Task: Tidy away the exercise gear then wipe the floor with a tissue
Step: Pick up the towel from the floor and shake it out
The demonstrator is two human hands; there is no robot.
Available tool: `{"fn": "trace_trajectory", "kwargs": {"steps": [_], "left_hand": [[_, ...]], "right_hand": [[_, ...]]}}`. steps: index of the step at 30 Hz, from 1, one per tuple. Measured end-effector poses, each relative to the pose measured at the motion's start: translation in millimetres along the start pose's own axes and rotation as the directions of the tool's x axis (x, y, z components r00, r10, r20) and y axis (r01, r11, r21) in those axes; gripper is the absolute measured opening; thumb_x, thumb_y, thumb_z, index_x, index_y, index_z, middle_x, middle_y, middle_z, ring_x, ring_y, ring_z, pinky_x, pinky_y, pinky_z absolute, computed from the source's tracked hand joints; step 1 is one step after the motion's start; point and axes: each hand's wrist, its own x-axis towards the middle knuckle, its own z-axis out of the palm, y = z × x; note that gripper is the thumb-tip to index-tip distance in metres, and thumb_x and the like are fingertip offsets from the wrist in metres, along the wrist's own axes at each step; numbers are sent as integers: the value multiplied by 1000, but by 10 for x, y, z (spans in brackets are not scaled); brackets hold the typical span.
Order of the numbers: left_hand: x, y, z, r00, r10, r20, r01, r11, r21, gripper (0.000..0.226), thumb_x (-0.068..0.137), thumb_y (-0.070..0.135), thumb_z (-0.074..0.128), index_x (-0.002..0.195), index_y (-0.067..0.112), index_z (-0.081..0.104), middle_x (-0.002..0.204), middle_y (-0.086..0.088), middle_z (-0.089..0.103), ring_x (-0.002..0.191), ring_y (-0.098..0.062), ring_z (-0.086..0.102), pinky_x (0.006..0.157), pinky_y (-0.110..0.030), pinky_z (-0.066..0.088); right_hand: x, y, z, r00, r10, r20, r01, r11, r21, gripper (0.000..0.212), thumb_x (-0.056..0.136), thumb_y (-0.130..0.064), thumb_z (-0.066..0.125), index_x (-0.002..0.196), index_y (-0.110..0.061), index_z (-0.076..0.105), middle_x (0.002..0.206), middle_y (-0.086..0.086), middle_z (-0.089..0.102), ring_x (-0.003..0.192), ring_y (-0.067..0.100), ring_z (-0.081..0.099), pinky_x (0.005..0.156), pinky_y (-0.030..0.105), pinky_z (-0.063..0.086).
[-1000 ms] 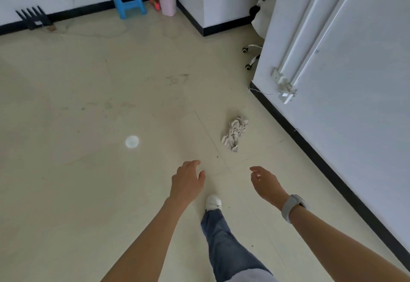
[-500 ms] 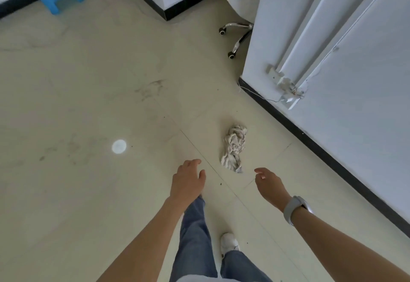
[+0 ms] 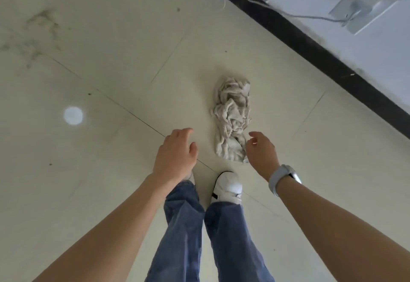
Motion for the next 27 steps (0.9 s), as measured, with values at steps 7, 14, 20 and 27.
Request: {"fn": "trace_trajectory", "kwargs": {"steps": [7,14,20,27], "left_hand": [[1147,-683,949,995,-96,30,97,994,-52,41,96,19,40,137,14,39,138,-6,46,126,-19,44,100,-26,34],[1049,-781,1112,982,-158,106,168,981,-95,39,96,21,40,135,17,41,136,-4,47,116,-17,50,86,-20,33],[417,-182,580,986,-87,141,114,973,-202,41,94,26,46,134,20,41,136,-1,47,119,-14,50,93,-21,35],[-827,968,-653,983,79,167,-6,916,-401,48,89,31,56,135,25,41,129,10,49,112,-6,50,94,-23,40]], "right_hand": [[1863,223,855,983,-186,6,183,962,-203,79,84,-35,59,145,-33,9,155,12,2,140,37,10,107,53,29],[1875,294,1032,987,-158,2,156,973,-172,47,84,-15,50,130,-14,41,116,19,55,97,38,55,73,37,45],[578,173,404,994,-19,105,-21,932,361,22,84,-11,52,106,-14,51,88,8,57,69,21,52,60,29,46],[-1145,-221,-990,985,36,169,-151,654,741,15,86,-10,60,99,-14,57,100,12,61,90,26,61,82,40,54]]}}
